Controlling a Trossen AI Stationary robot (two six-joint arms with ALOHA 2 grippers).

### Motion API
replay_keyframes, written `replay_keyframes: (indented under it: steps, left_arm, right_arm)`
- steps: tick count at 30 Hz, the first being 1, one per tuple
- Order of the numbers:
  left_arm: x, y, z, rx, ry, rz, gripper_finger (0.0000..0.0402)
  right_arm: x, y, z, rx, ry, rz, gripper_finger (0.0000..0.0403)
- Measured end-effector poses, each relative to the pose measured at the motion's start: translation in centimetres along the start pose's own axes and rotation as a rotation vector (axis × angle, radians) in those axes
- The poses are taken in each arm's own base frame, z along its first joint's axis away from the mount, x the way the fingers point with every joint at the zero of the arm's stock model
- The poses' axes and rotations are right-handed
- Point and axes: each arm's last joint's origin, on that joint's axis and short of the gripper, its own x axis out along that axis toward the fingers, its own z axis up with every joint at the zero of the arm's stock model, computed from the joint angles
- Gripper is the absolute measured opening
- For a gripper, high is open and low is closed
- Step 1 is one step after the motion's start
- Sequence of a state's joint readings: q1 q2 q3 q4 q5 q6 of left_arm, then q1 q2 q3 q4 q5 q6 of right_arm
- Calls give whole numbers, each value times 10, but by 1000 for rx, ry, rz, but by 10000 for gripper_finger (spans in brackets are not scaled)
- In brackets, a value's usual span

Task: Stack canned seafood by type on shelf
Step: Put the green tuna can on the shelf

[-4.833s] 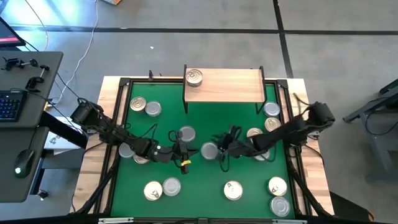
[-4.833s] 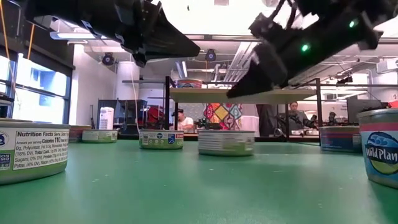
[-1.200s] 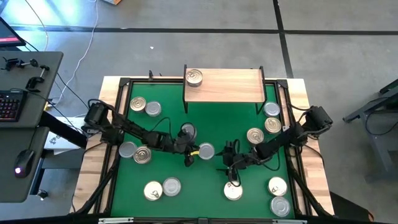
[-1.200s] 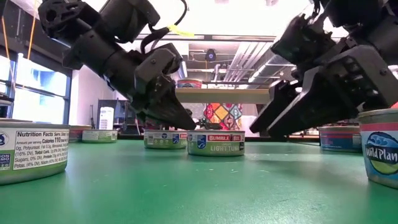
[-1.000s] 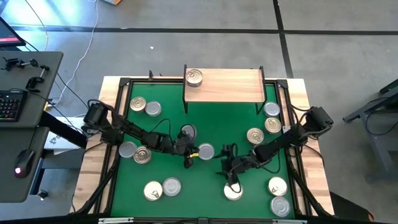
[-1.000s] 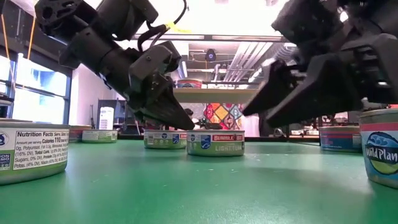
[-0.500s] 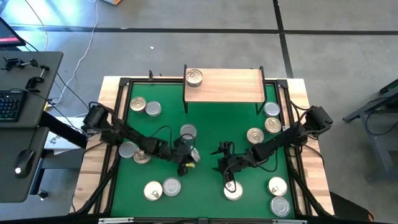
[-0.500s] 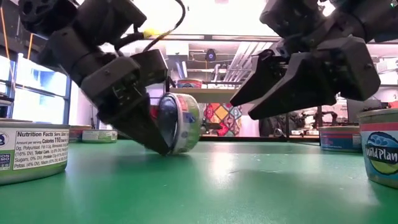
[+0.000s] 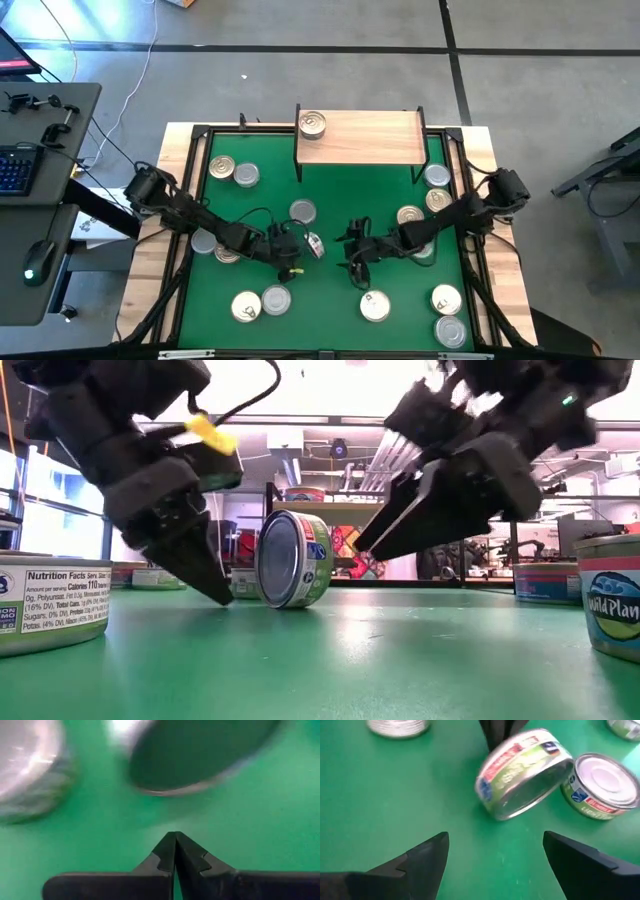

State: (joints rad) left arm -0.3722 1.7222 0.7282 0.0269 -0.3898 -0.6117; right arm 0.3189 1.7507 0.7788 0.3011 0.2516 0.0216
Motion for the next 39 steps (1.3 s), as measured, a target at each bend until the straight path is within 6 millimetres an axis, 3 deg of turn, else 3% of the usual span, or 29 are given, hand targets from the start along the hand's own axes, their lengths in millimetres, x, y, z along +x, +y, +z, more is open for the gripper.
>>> replay_keyframes:
  steps: [5, 10, 14, 18, 21, 25, 28, 32, 39]
  left_arm:
    - [0, 2, 14, -26, -123, 22, 0]
    - [2, 6, 29, -12, -214, 4, 0]
    - [4, 11, 38, -4, -270, 13, 0]
    - [3, 15, 40, 3, -263, 27, 0]
    - [-6, 14, 39, 21, -235, 28, 0]
    - [-31, 13, 36, 10, -191, 27, 0]
    - [-47, 10, 31, -2, -160, 13, 0]
    - [-53, 3, 29, -14, -157, -38, 0]
    - [-32, -3, 24, -14, -163, -31, 0]
  right_arm:
    - [15, -5, -1, 50, -67, 97, 316]
    - [15, 1, 5, 80, -135, 189, 316]
    - [8, 7, 5, 62, -103, 212, 316]
    - [-9, 7, 9, 42, -52, 125, 316]
    - [-19, 7, 16, -30, -72, 99, 316]
    - [-18, 7, 22, -183, -119, 113, 316]
    - [-10, -3, 31, -243, -119, 116, 316]
    - [-4, -25, 49, -319, -80, 85, 316]
    - [-2, -70, 68, -321, 11, 253, 316]
